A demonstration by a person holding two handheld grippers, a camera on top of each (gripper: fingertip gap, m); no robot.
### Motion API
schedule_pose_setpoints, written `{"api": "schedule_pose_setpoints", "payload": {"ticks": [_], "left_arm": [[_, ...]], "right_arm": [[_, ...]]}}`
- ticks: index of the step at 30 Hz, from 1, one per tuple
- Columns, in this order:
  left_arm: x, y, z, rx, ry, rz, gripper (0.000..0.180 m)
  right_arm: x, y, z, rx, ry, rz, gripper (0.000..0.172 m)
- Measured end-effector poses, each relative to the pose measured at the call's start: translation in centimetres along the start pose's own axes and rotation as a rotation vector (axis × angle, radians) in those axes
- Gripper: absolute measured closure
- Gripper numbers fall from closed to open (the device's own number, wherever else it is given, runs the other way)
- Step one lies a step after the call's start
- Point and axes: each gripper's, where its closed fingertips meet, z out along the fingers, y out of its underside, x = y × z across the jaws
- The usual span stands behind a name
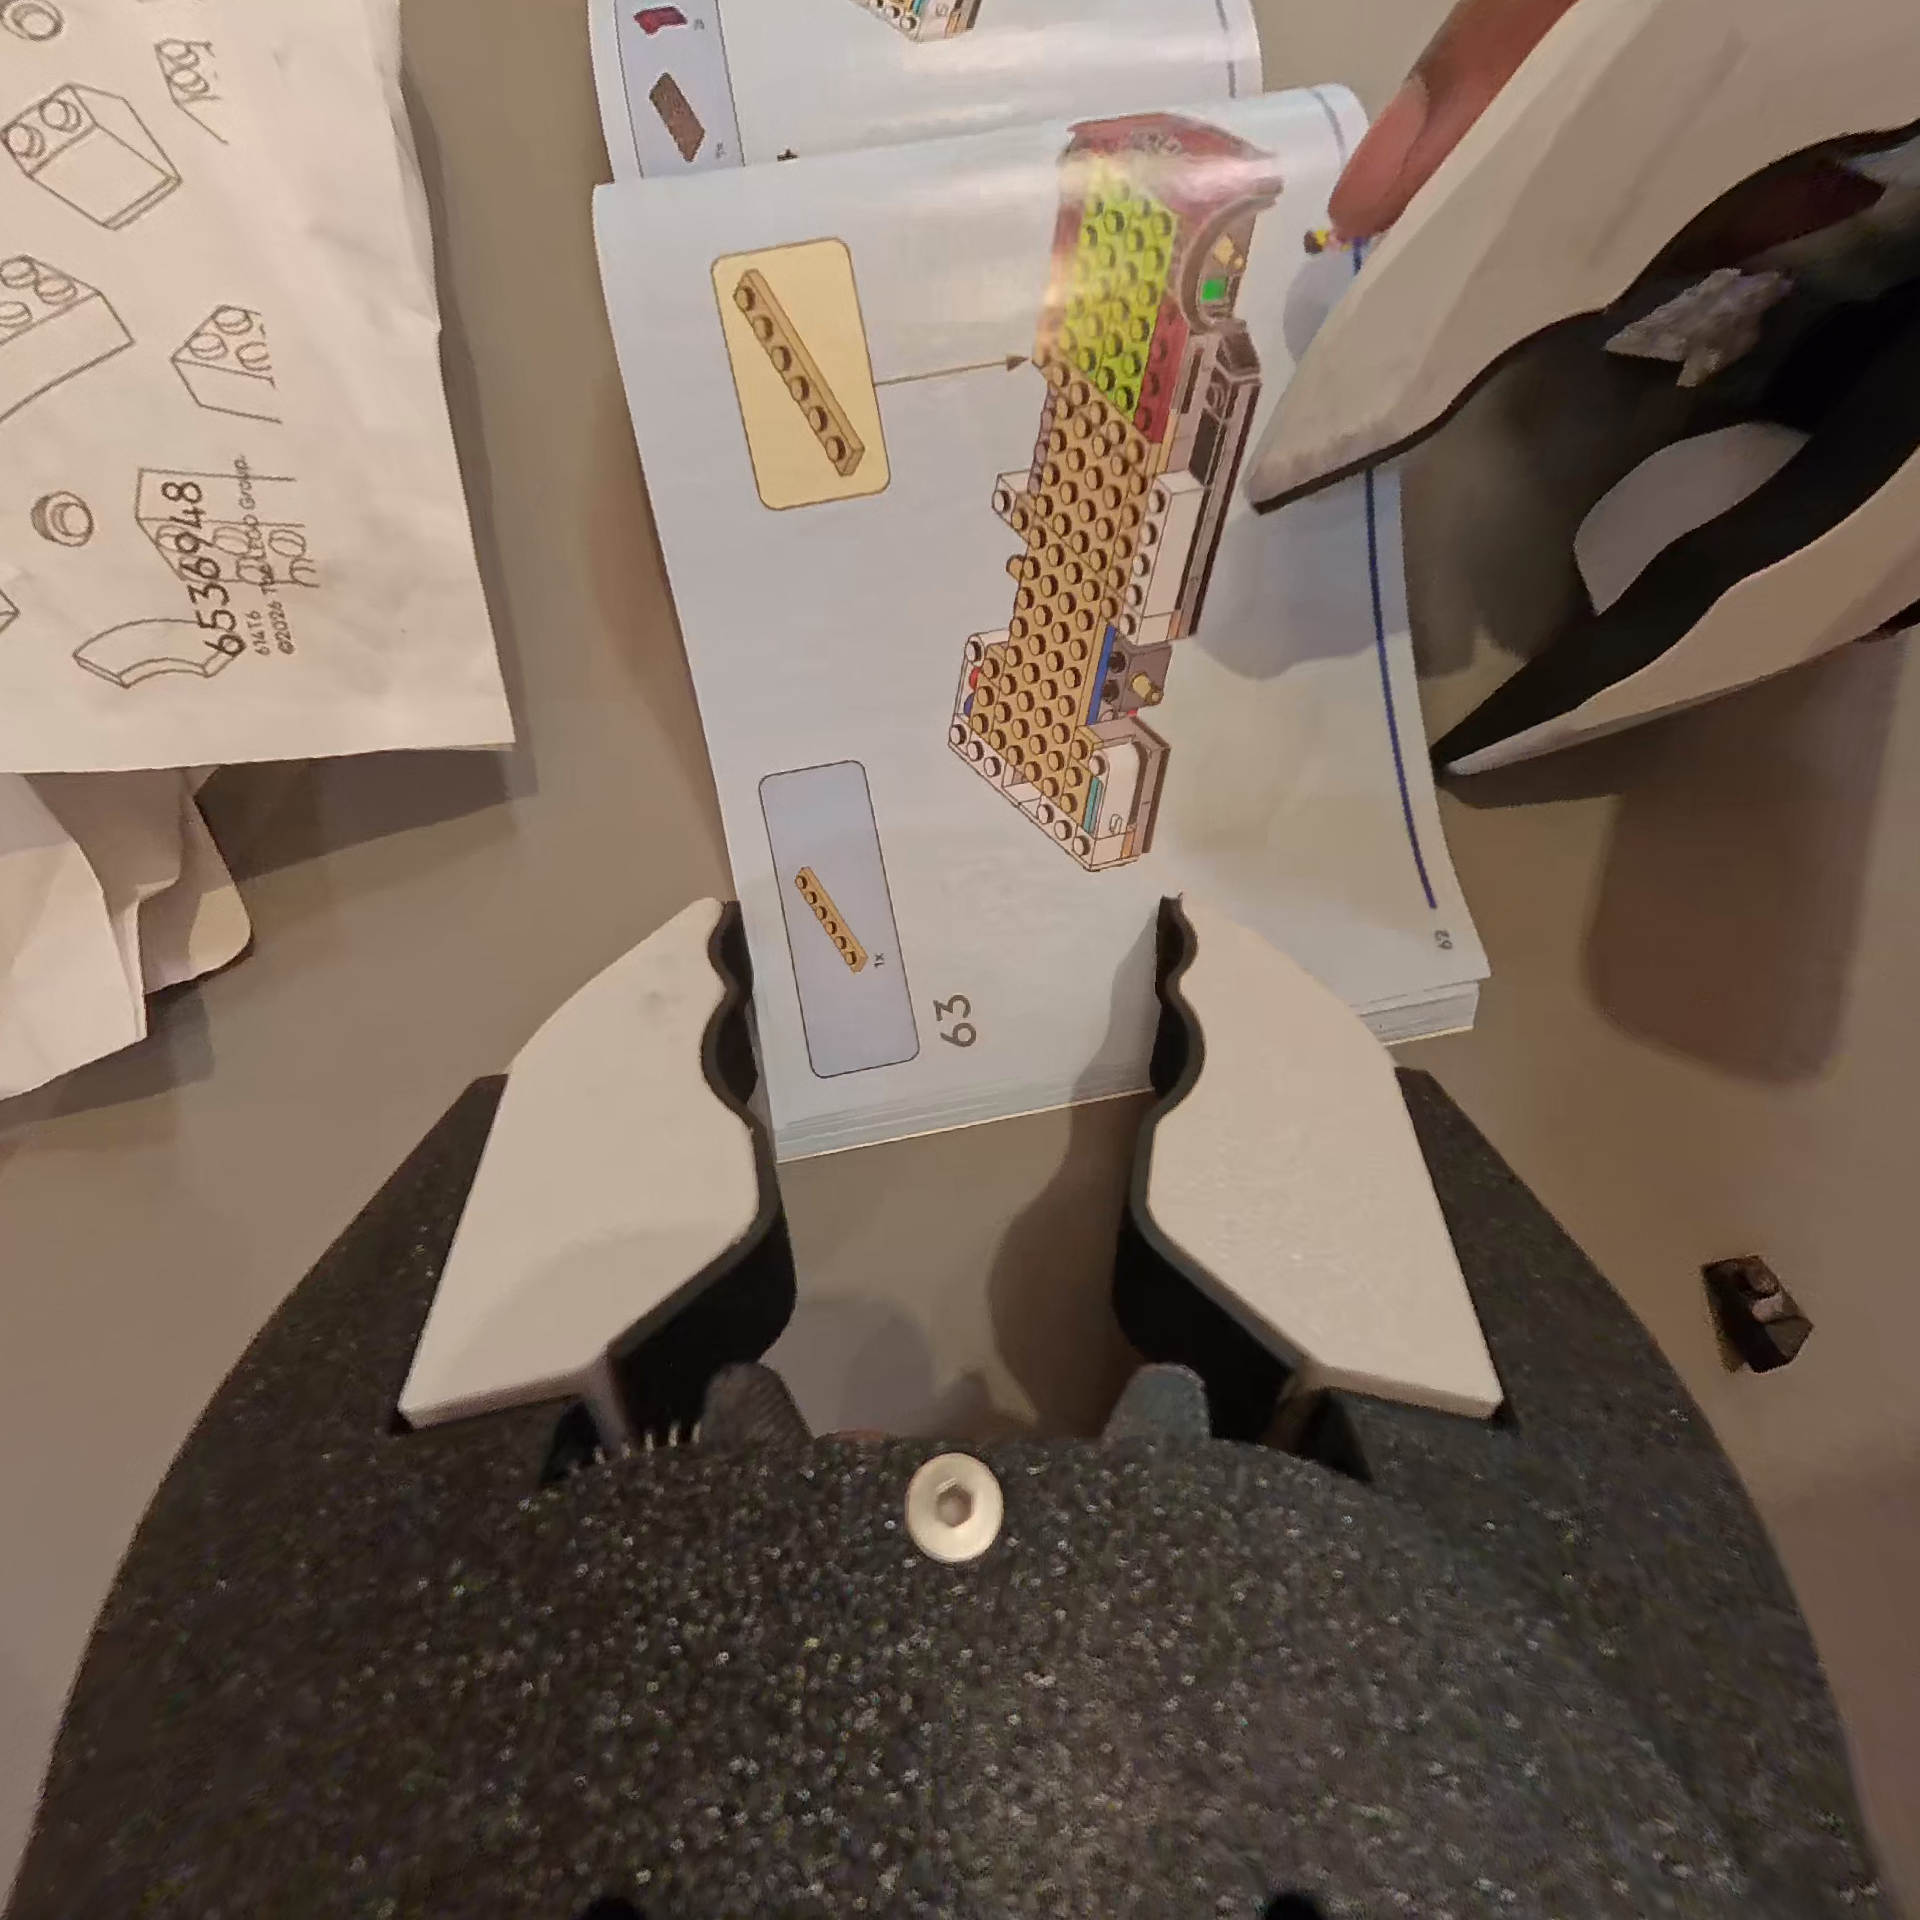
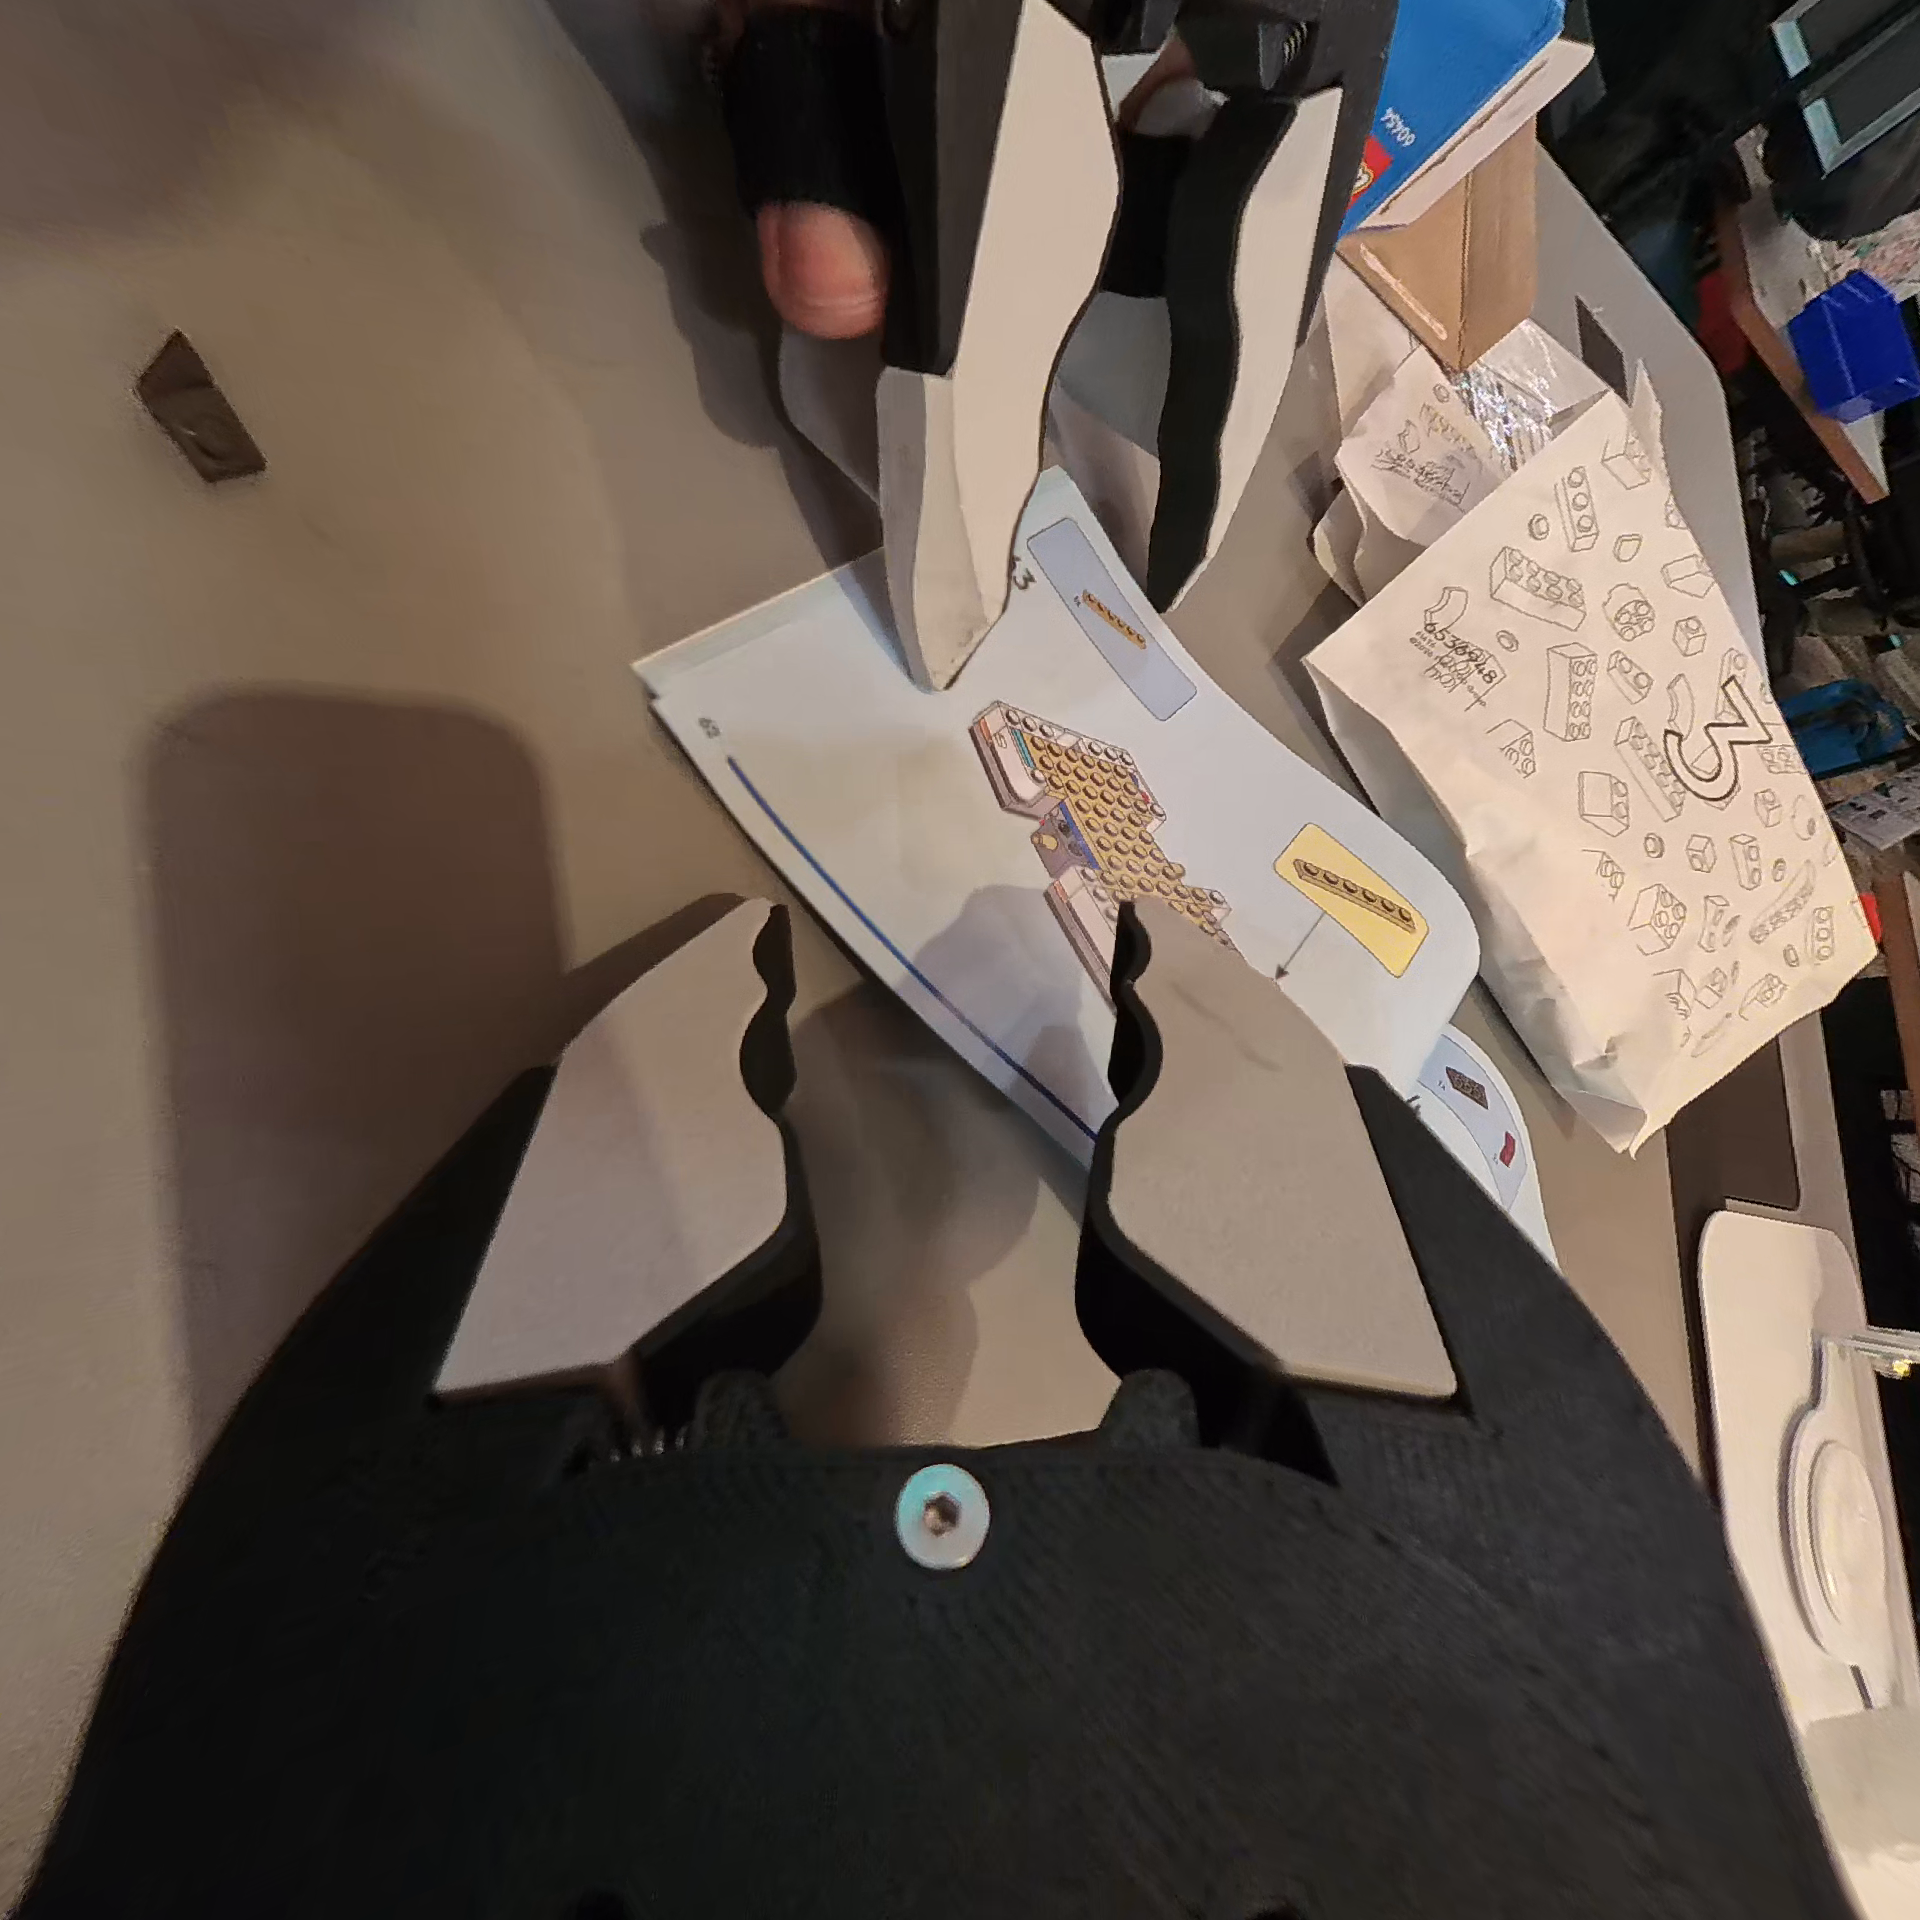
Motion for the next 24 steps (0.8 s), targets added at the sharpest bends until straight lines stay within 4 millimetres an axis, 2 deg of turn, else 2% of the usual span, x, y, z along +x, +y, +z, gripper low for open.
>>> {"api": "schedule_pose_setpoints", "payload": {"ticks": [11, 24], "left_arm": [[0.55, -0.20, 0.19, 0.001, 0.002, 0.028, 0.103], [0.57, -0.12, 0.19, 0.002, 0.009, 0.028, 0.103]], "right_arm": [[0.07, -0.09, 0.08, -0.011, 0.006, -0.016, 0.113], [0.28, -0.05, -0.14, -0.003, -0.045, 0.098, 0.113]]}}
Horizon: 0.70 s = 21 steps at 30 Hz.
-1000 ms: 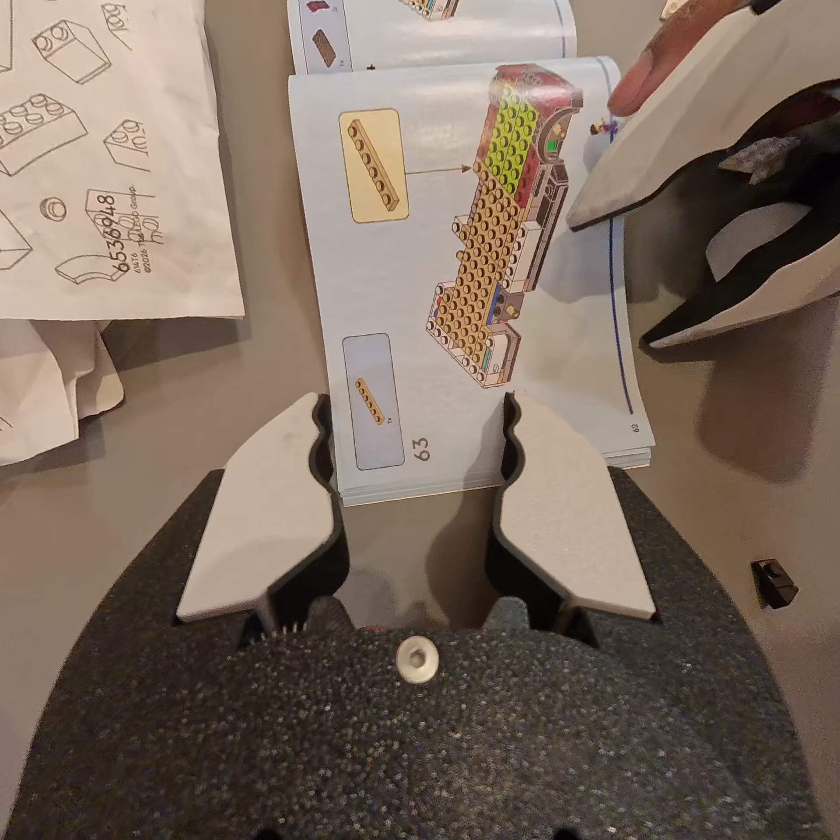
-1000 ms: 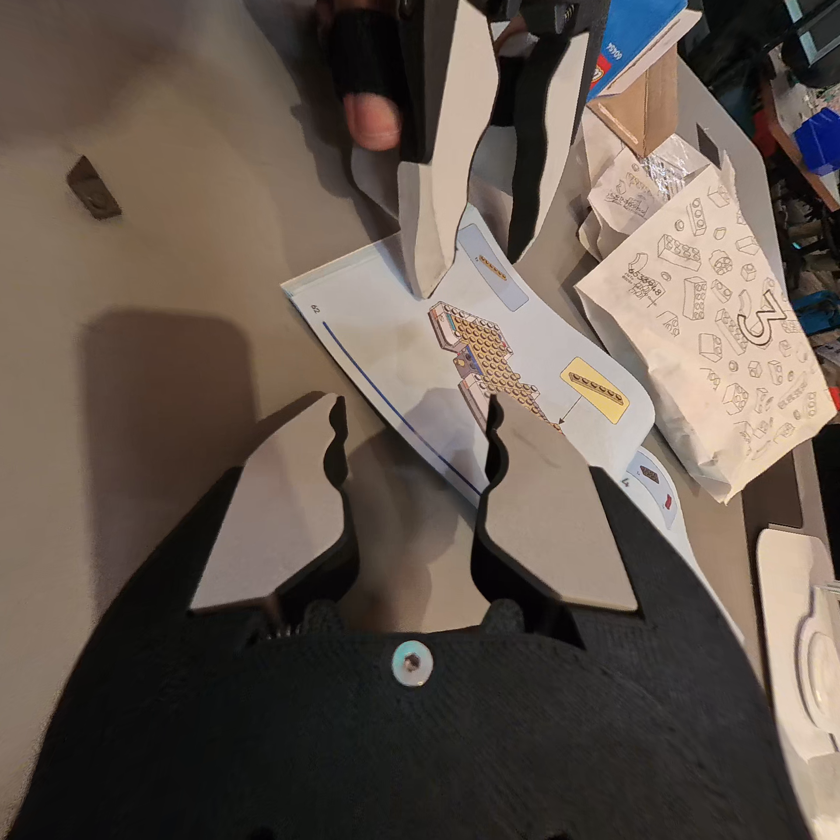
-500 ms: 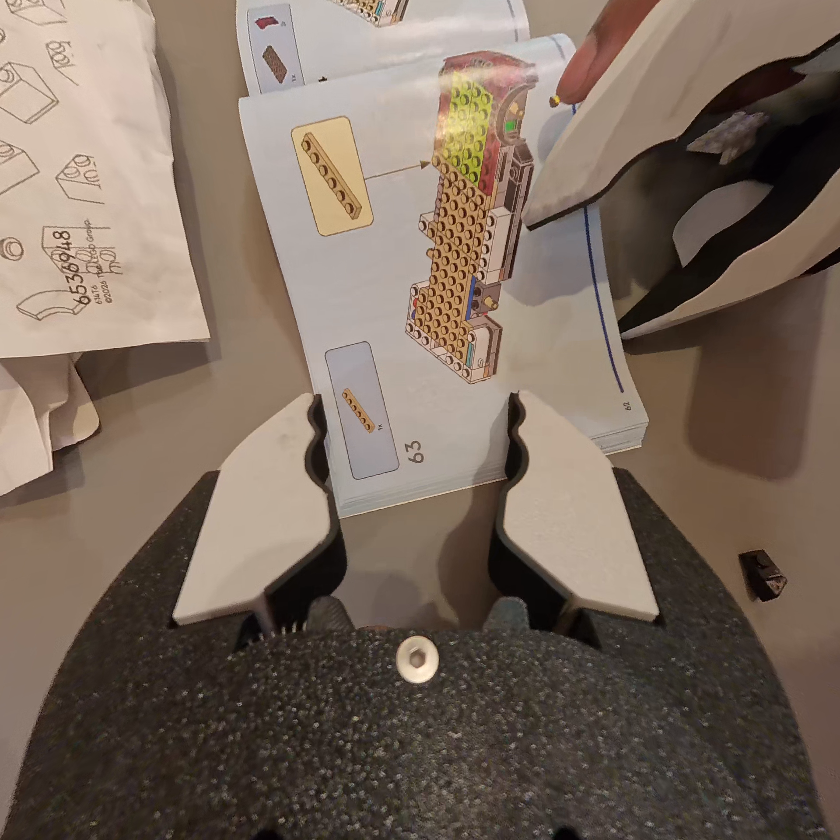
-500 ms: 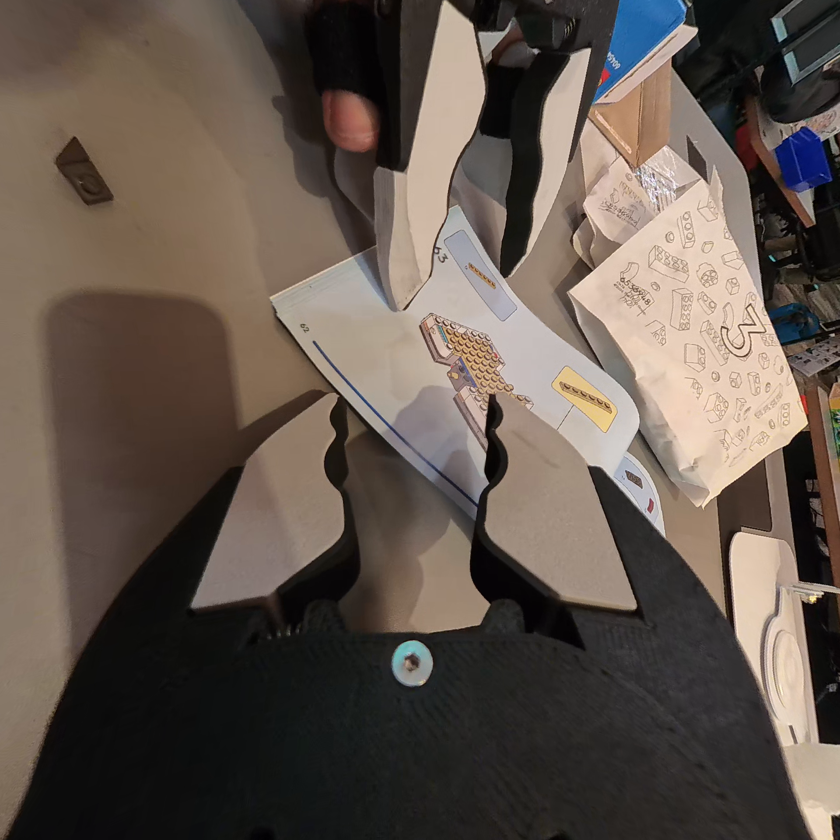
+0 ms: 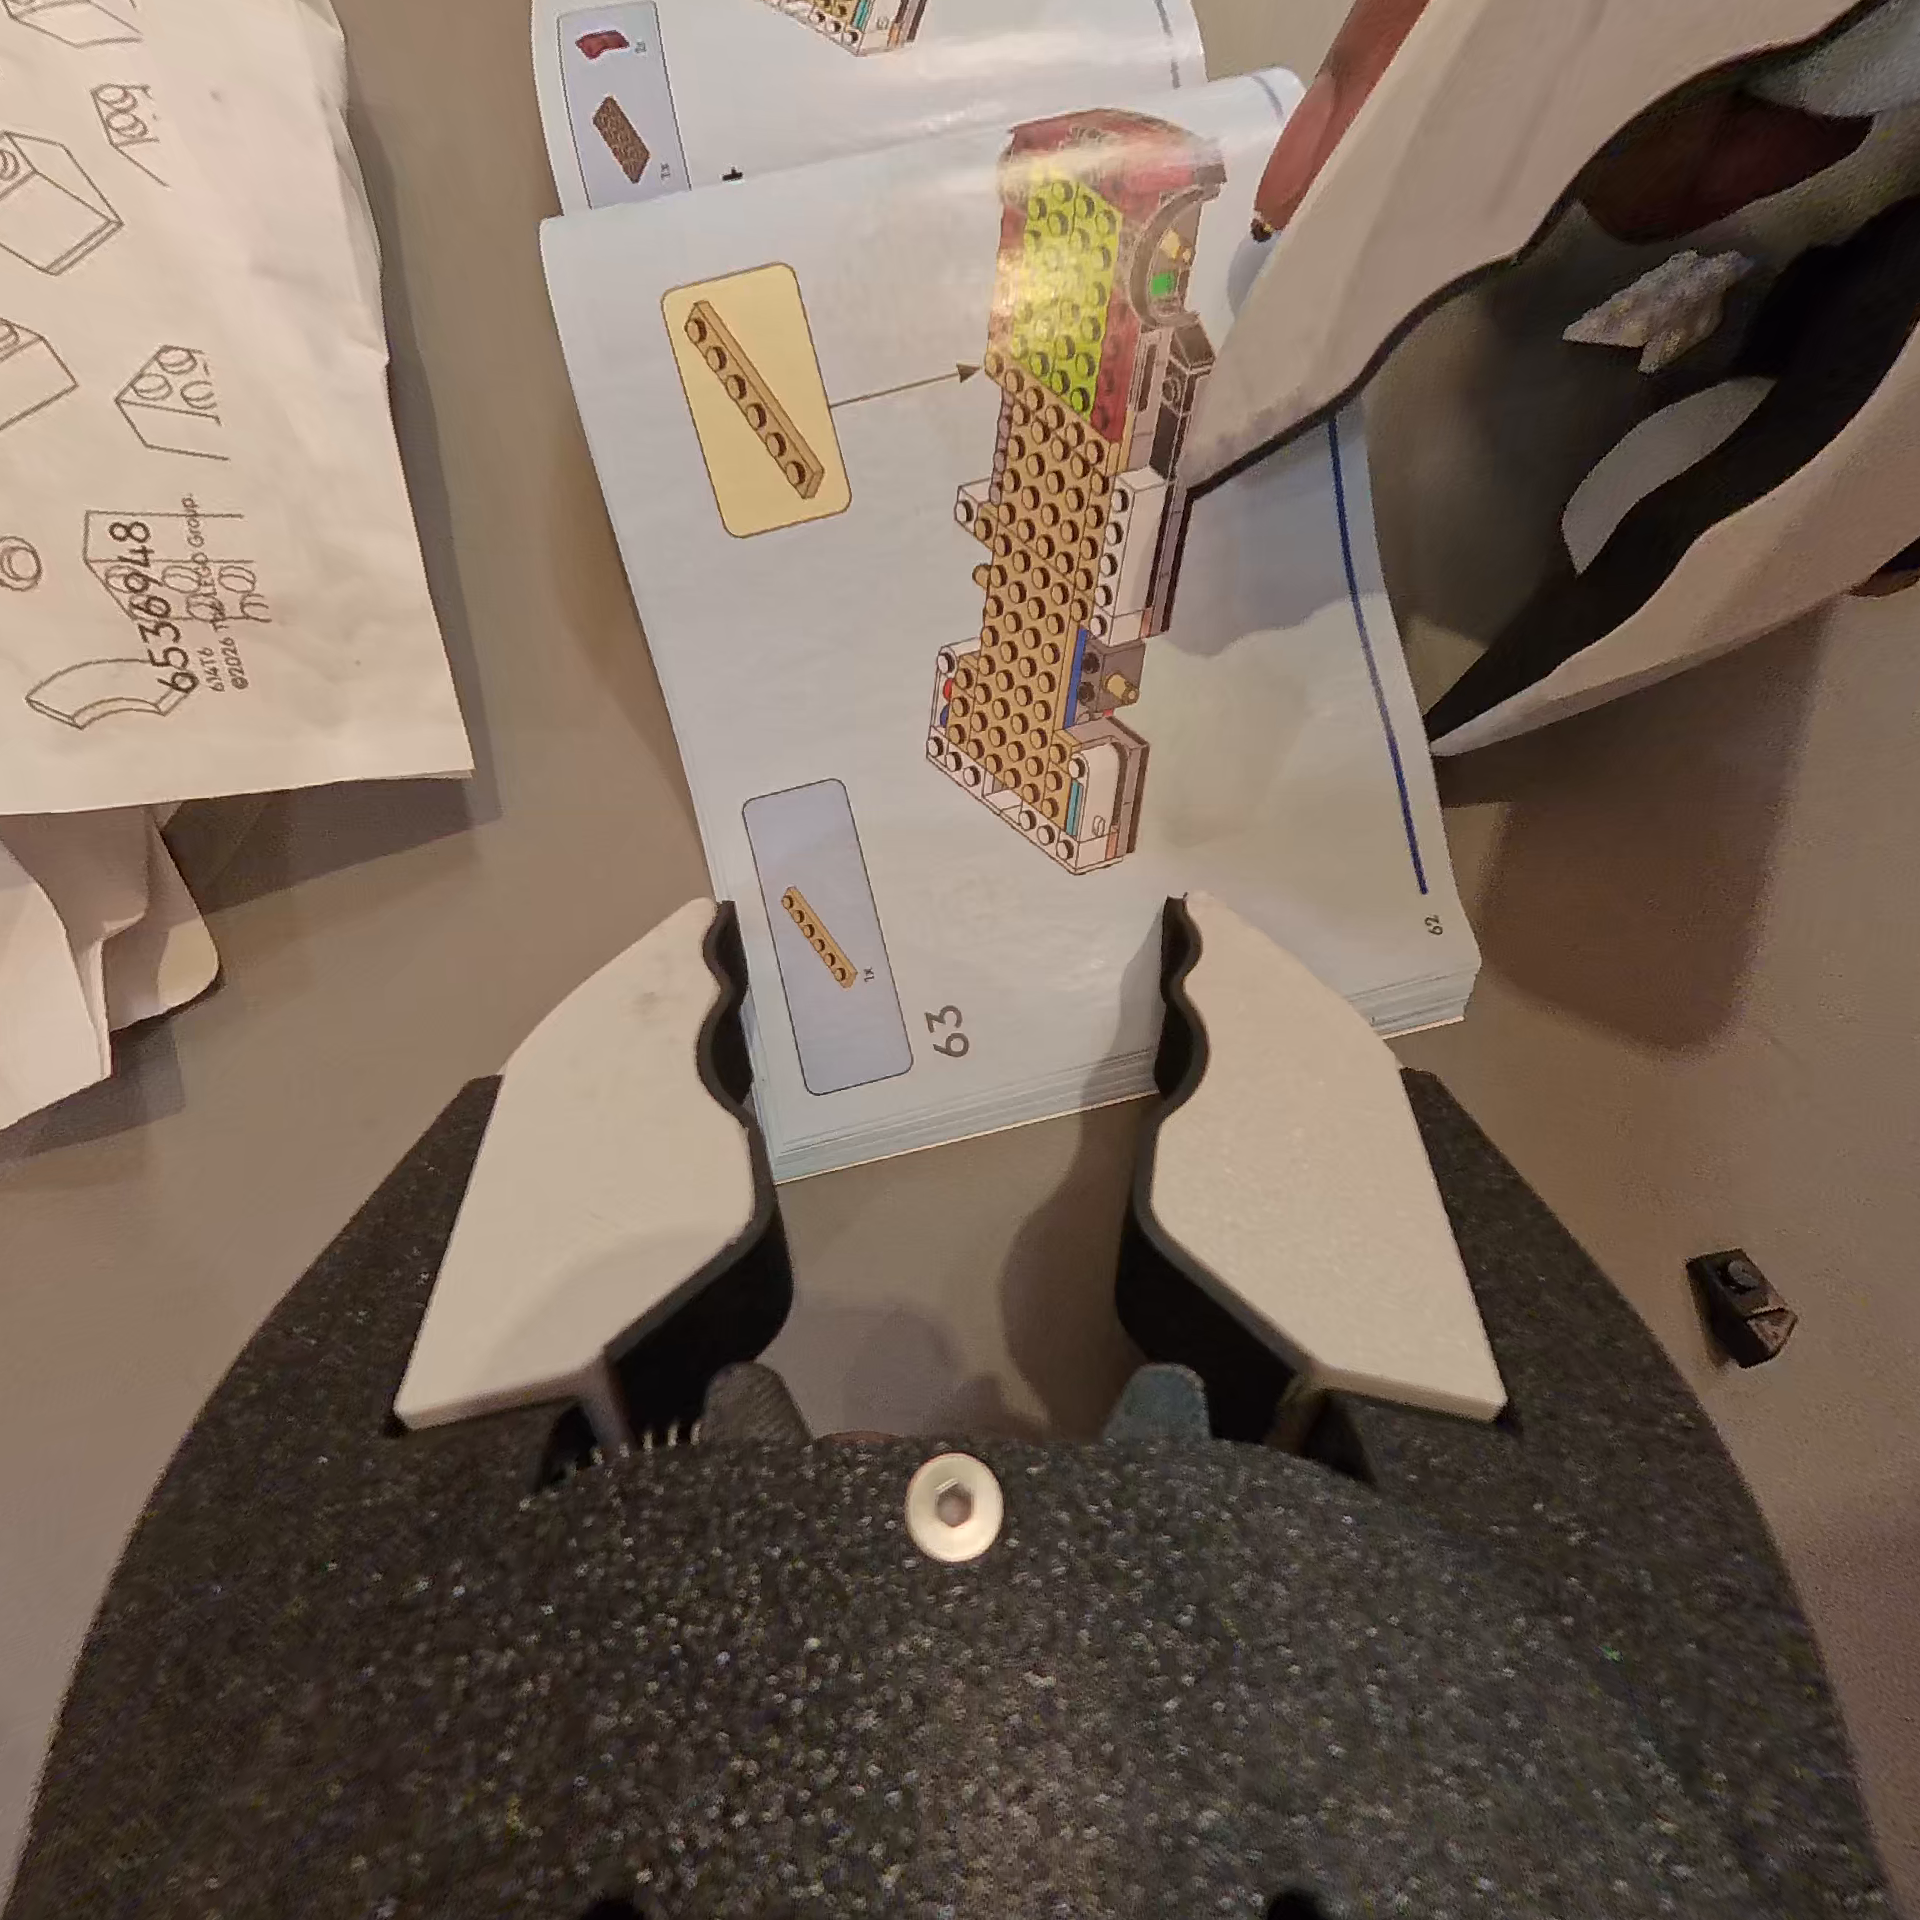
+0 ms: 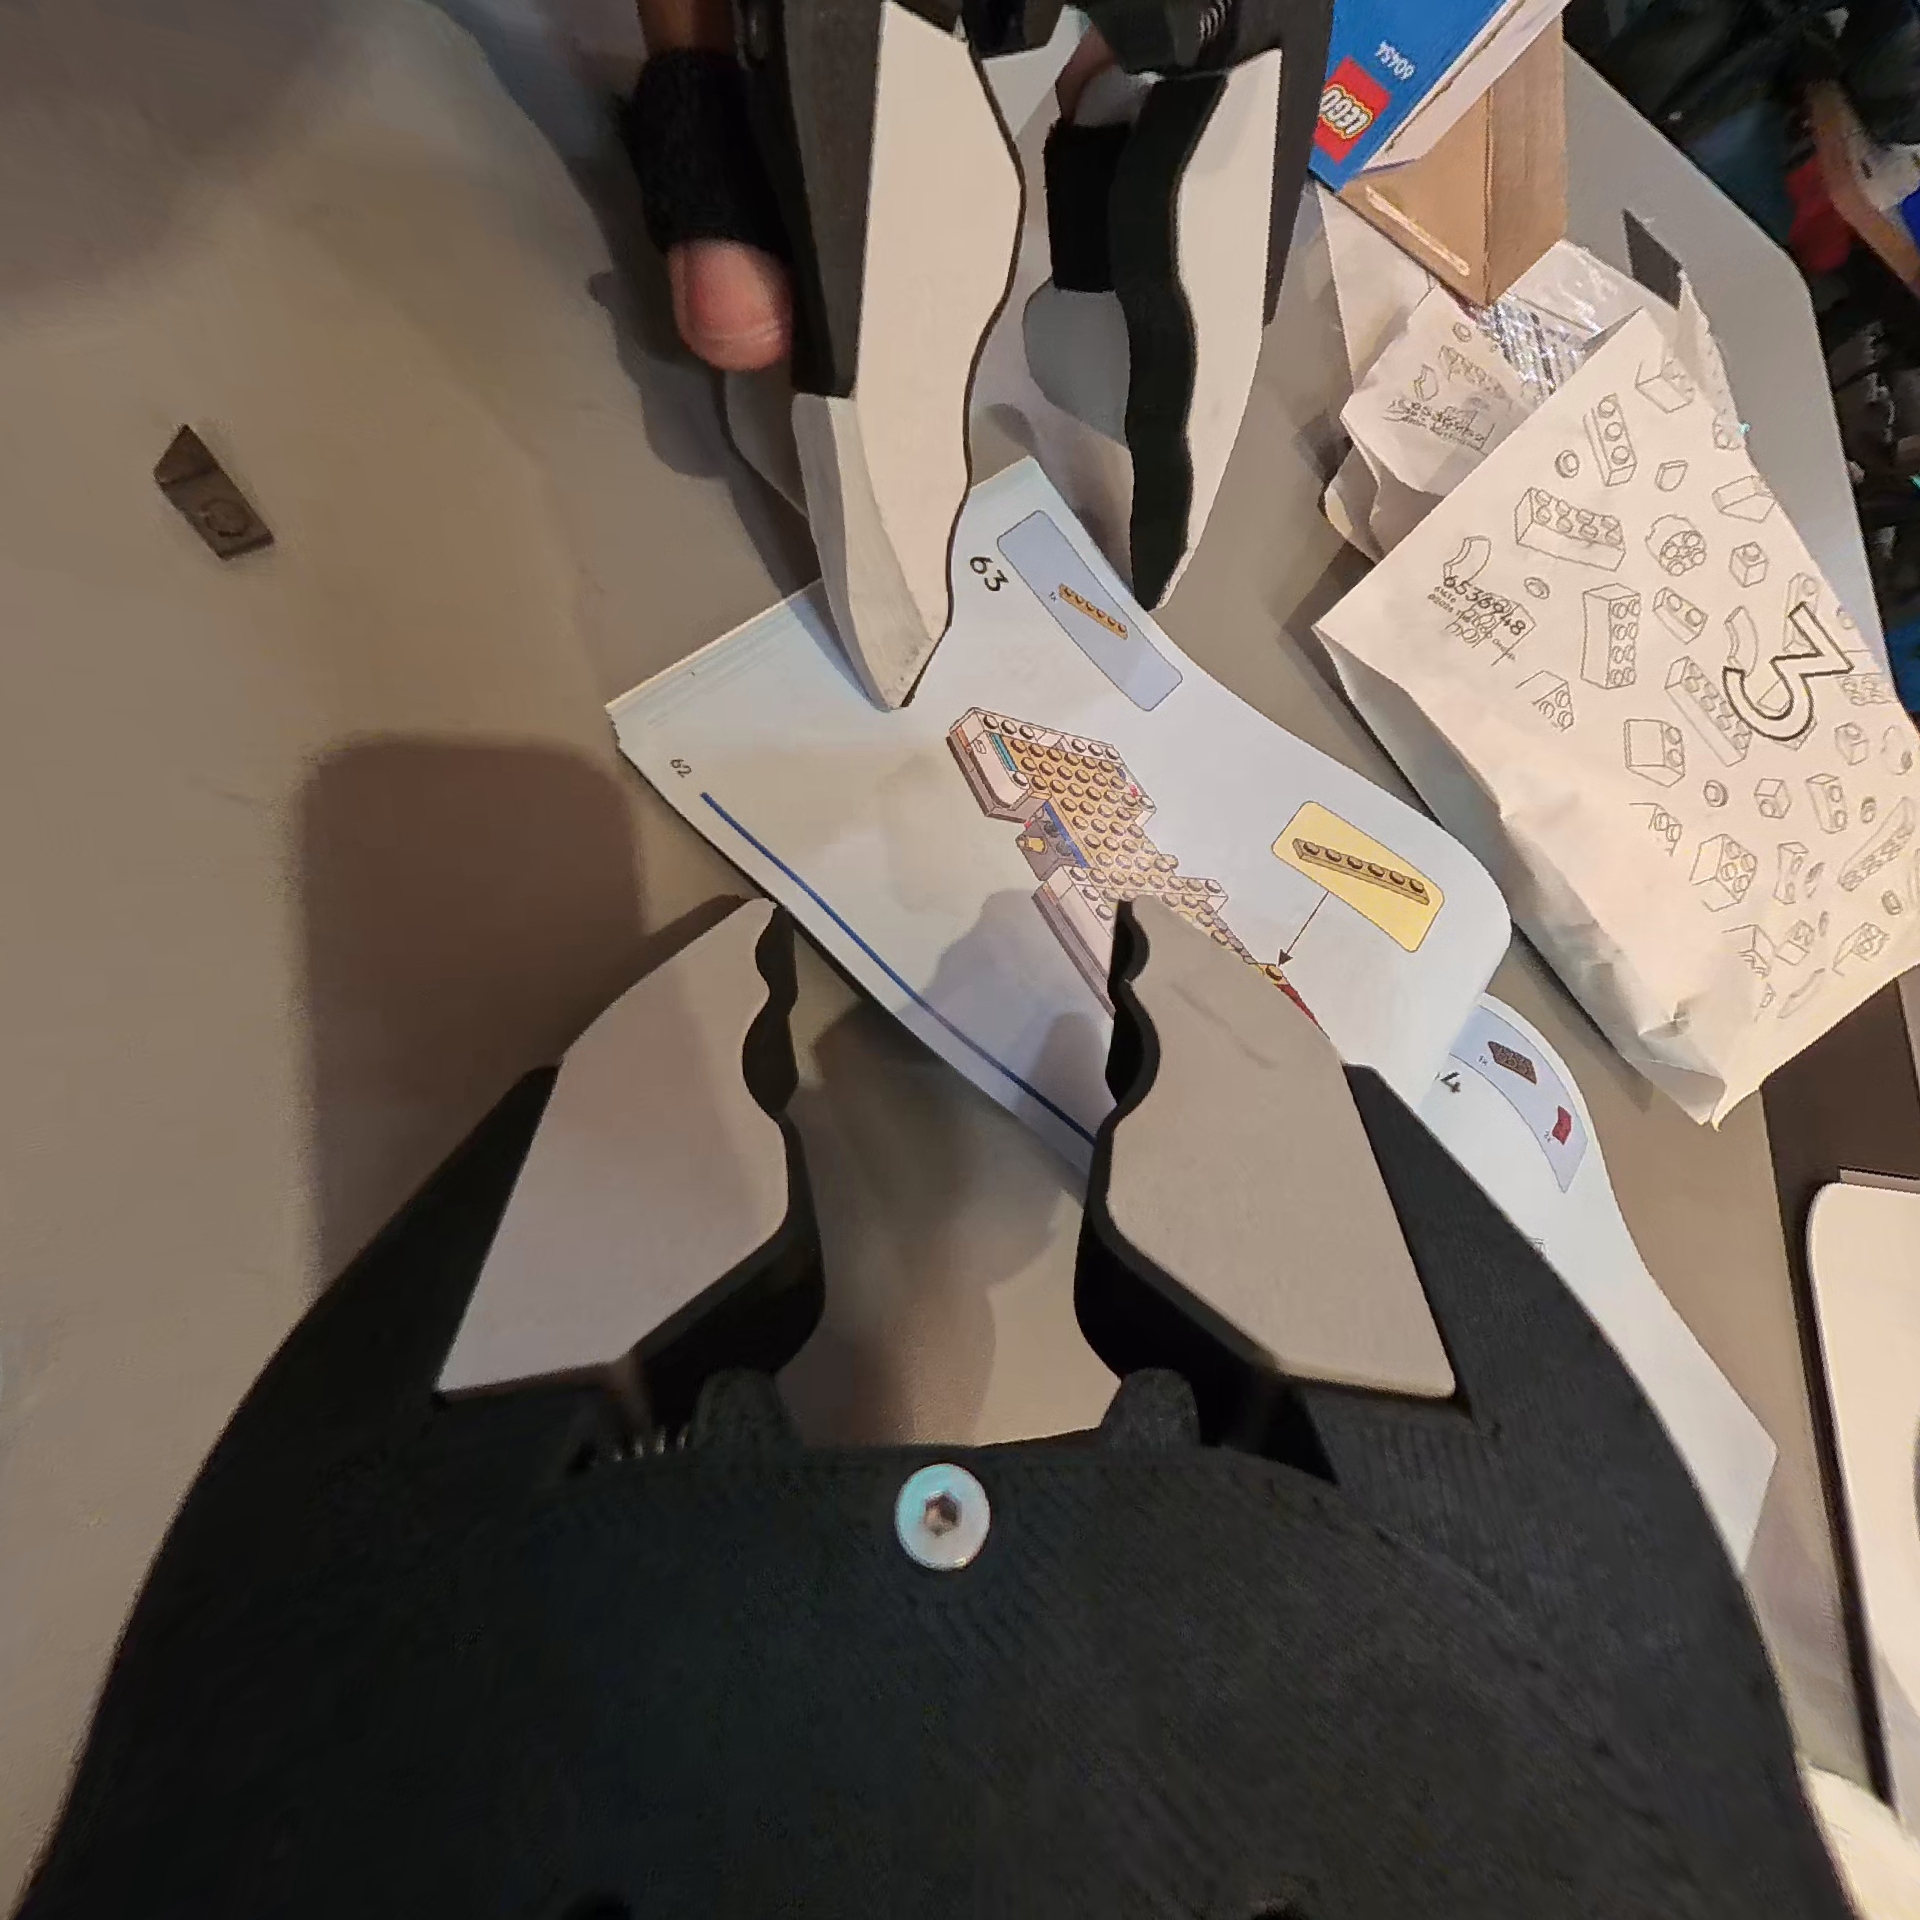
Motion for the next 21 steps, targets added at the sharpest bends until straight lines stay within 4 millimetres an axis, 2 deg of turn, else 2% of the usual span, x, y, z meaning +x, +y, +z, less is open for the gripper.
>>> {"api": "schedule_pose_setpoints", "payload": {"ticks": [21], "left_arm": [[0.0, -0.7, -0.6, 0.069, 0.039, -0.025, 0.101]], "right_arm": [[1.1, 0.1, -0.4, 0.077, -0.019, 0.142, 0.119]]}}
